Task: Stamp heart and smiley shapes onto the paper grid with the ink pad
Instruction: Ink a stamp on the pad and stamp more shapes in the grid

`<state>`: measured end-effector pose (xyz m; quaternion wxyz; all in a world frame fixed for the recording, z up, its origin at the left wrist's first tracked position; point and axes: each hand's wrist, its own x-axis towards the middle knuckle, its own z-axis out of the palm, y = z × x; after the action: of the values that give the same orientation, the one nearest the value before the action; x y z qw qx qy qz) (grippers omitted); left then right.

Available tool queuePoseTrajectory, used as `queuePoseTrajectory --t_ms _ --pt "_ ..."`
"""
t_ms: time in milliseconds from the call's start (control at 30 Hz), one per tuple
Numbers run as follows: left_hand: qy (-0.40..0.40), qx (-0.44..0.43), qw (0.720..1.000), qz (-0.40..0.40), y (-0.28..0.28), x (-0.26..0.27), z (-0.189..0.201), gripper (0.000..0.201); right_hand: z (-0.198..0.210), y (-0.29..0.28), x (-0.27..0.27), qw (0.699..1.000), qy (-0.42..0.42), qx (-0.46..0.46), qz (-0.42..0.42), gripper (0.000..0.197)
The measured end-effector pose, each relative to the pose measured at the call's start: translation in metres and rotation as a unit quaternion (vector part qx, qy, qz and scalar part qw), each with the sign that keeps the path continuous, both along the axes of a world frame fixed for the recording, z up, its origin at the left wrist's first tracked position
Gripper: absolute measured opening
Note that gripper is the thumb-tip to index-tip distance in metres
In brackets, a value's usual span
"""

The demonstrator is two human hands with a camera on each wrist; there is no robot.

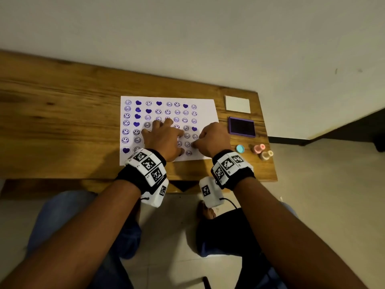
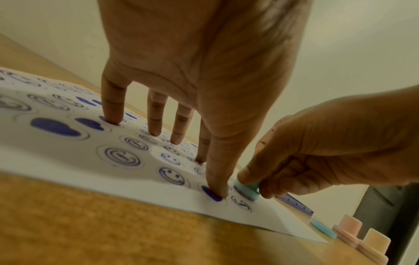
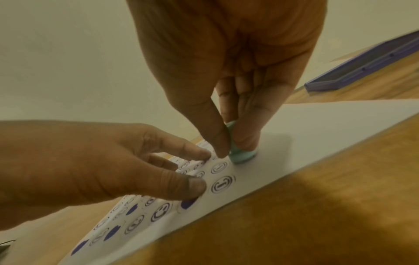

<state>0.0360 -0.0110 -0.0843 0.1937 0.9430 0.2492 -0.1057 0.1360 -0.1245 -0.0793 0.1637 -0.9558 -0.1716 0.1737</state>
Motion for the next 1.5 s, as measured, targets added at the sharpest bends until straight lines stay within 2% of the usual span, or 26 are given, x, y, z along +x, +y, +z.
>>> queuePoseTrajectory --t_ms 133,267,333,467,633,900,1167,1233,1367,1500 --pt "0.007 -0.005 1.000 0.006 -0.002 -0.001 0.004 0.057 0.001 0.002 -0.003 1.000 -0.009 -0.008 0.003 0.027" --pt "0.016 -0.012 1.000 0.009 -0.003 -0.002 0.009 0.057 0.006 0.002 -0.005 1.000 0.017 0.007 -0.001 0.035" --pt "0.018 -0.012 1.000 0.007 -0.005 -0.001 0.011 0.060 0.016 -0.010 -0.002 0.997 0.029 0.059 -0.038 0.029" --pt "0.024 -0.007 1.000 0.010 -0.006 0.000 0.011 0.059 0.035 -0.047 0.009 0.975 -0.038 0.175 -0.128 0.027" --pt "0.030 -0.009 0.999 0.010 -0.006 0.004 0.009 0.060 0.042 -0.083 0.000 0.982 -0.011 0.160 -0.102 0.017" --pt "0.027 -0.008 1.000 0.007 -0.002 0.002 0.004 0.064 0.021 -0.107 -0.005 0.982 -0.006 0.159 -0.101 0.023" --pt "0.026 -0.006 1.000 0.001 -0.001 0.000 0.002 0.060 0.030 -0.117 0.009 0.983 -0.034 0.150 -0.099 0.024" --pt "0.014 -0.006 1.000 0.013 0.001 0.000 0.003 0.056 0.036 -0.123 0.014 0.984 -0.036 0.140 -0.102 0.026" --pt "-0.067 -0.023 0.997 0.015 -0.001 0.003 0.004 0.046 0.040 -0.134 0.023 0.980 -0.056 0.153 -0.116 0.026" --pt "-0.135 -0.049 0.990 0.005 -0.026 0.012 0.009 0.032 0.041 -0.143 0.030 0.979 -0.060 0.155 -0.121 0.028"
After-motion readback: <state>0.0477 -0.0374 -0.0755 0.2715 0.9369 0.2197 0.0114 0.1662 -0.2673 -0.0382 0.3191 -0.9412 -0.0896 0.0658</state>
